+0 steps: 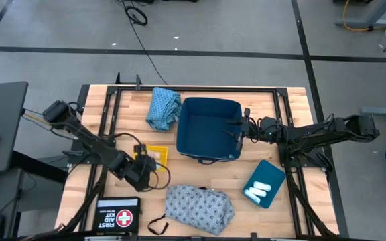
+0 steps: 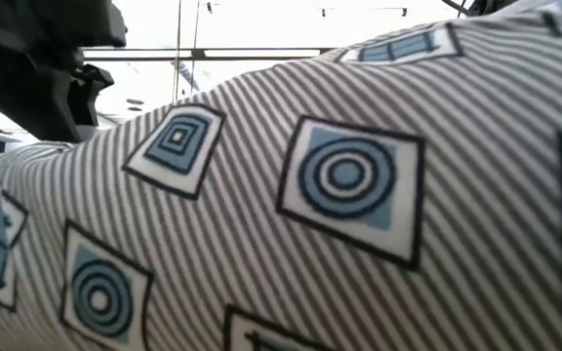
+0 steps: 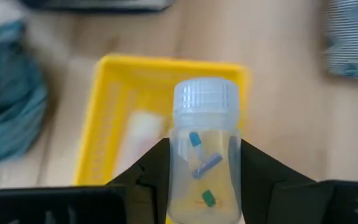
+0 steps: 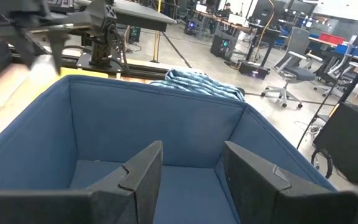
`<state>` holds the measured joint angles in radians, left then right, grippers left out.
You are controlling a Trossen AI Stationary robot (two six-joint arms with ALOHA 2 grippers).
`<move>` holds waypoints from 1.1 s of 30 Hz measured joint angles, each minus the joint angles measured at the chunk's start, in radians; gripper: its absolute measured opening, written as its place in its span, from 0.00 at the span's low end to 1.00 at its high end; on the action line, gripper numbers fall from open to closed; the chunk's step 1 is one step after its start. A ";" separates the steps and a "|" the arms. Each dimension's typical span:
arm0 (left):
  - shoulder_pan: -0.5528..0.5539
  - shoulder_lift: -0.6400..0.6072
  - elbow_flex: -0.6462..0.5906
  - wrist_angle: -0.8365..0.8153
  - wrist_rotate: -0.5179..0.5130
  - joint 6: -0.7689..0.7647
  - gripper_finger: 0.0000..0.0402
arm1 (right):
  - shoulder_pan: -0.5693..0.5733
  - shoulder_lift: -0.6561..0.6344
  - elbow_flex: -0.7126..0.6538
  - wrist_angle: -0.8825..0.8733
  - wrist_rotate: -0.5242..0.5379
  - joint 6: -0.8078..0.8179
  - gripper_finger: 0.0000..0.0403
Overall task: Pick & place medical supplies in basket/bin
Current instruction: Put the transparent pill bottle into the yellow bin, then put the gray gown into the dark blue bin
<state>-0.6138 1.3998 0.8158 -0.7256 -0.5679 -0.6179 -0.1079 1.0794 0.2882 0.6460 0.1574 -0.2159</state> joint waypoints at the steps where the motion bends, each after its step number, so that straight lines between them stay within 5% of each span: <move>1: 0.008 0.000 0.000 -0.022 -0.005 -0.027 0.32 | 0.000 0.000 0.000 0.000 0.000 0.001 0.44; 17: 0.110 0.001 0.000 -0.093 0.106 0.023 0.32 | 0.000 0.000 0.000 0.000 -0.002 -0.004 0.44; 23: 0.131 0.001 0.000 -0.065 0.098 0.023 0.52 | 0.000 0.000 0.000 -0.004 -0.004 -0.005 0.44; 27: 0.143 0.001 -0.022 0.059 0.098 0.050 0.61 | 0.000 0.000 0.000 -0.004 -0.004 -0.006 0.44; 33: 0.128 -0.001 -0.081 0.317 0.016 0.188 0.62 | 0.000 0.000 0.000 -0.007 -0.004 -0.006 0.44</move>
<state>-0.4855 1.3987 0.7348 -0.4084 -0.5518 -0.4302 -0.1081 1.0798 0.2882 0.6392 0.1532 -0.2220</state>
